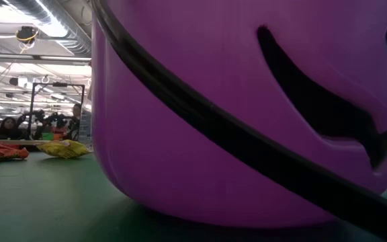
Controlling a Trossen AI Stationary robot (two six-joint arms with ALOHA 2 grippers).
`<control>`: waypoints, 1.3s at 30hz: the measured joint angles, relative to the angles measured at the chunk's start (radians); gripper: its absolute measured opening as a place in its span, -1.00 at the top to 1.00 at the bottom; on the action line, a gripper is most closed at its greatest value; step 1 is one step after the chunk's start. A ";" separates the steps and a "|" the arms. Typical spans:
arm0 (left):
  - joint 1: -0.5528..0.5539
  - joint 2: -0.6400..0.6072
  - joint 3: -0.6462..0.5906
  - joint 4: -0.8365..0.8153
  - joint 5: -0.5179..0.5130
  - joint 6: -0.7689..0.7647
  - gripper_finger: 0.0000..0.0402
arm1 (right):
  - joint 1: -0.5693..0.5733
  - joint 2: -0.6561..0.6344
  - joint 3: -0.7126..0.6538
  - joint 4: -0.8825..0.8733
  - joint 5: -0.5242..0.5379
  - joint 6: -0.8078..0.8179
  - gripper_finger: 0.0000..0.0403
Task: Organize candy in baskets
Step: Put the orange candy pack into the orange bucket
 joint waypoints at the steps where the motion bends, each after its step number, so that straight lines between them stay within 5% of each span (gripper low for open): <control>1: 0.000 0.000 0.000 0.001 -0.002 -0.001 1.00 | 0.000 0.000 0.000 0.027 0.020 0.020 0.95; 8: 0.017 0.000 0.000 0.003 -0.005 -0.002 1.00 | 0.001 0.161 0.046 -0.041 0.068 0.030 0.95; 18: 0.078 0.000 0.000 0.023 0.000 -0.076 1.00 | 0.044 0.764 0.378 -0.084 -0.071 -0.071 0.95; 24: 0.104 0.011 0.000 -0.045 -0.072 -0.166 1.00 | 0.156 1.051 0.641 -0.231 -0.017 -0.327 0.95; 30: 0.103 0.011 -0.001 -0.124 -0.104 -0.238 1.00 | 0.223 1.165 0.854 -0.457 0.035 -0.403 0.95; 39: 0.100 0.011 -0.001 -0.133 -0.129 -0.246 1.00 | 0.311 1.230 0.878 -0.462 0.033 -0.479 0.77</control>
